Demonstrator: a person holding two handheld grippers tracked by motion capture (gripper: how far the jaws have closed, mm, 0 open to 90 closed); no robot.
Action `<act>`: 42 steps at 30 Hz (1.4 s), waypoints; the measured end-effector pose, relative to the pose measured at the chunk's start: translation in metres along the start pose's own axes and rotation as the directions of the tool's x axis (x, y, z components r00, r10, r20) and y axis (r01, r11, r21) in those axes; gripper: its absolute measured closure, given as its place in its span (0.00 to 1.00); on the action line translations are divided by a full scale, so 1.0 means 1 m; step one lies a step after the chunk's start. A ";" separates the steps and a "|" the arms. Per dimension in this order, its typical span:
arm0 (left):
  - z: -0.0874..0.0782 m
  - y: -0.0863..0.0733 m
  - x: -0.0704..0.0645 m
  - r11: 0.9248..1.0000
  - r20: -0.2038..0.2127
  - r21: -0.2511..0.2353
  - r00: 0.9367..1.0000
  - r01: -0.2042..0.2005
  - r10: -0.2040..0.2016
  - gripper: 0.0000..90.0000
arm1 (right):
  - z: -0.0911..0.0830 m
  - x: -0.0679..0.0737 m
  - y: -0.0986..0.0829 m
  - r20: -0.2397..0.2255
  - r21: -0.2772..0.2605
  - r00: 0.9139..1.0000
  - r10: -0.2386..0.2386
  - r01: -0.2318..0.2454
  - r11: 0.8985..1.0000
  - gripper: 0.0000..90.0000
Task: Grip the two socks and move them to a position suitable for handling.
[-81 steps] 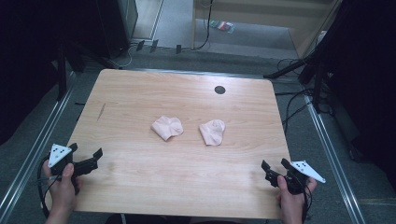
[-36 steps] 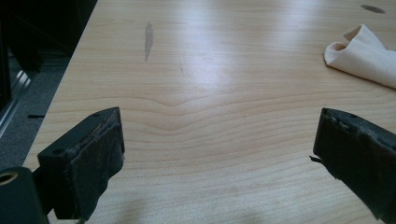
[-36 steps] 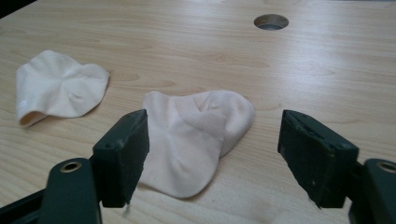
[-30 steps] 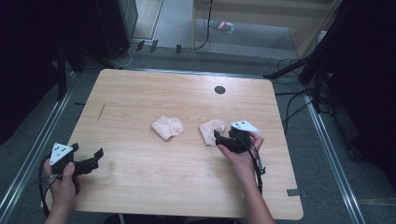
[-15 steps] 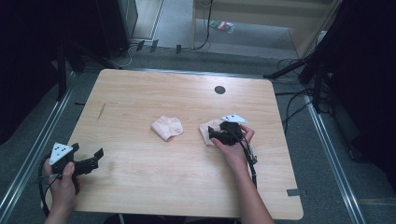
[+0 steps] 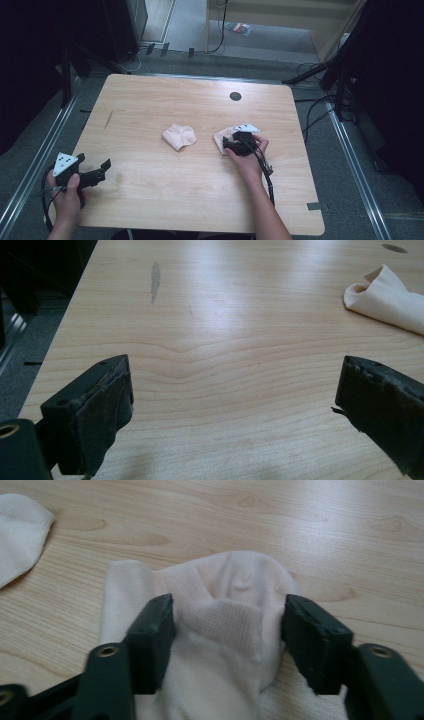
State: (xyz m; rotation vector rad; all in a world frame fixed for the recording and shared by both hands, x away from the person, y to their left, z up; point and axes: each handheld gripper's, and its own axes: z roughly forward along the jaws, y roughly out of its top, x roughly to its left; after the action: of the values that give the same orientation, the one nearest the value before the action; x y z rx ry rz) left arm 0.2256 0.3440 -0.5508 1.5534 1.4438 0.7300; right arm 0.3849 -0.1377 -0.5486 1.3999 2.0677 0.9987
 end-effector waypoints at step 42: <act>0.000 0.000 -0.009 0.998 -0.020 0.012 0.998 -0.066 0.066 0.02 | -0.106 0.022 0.009 -0.182 -0.153 0.975 0.126 -0.155 0.976 0.93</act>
State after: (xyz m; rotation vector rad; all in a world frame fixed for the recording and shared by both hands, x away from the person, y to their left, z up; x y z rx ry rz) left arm 0.2240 0.3357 -0.5499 1.6137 1.4190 0.7793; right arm 0.3073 -0.1486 -0.4731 1.4333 1.9700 1.3614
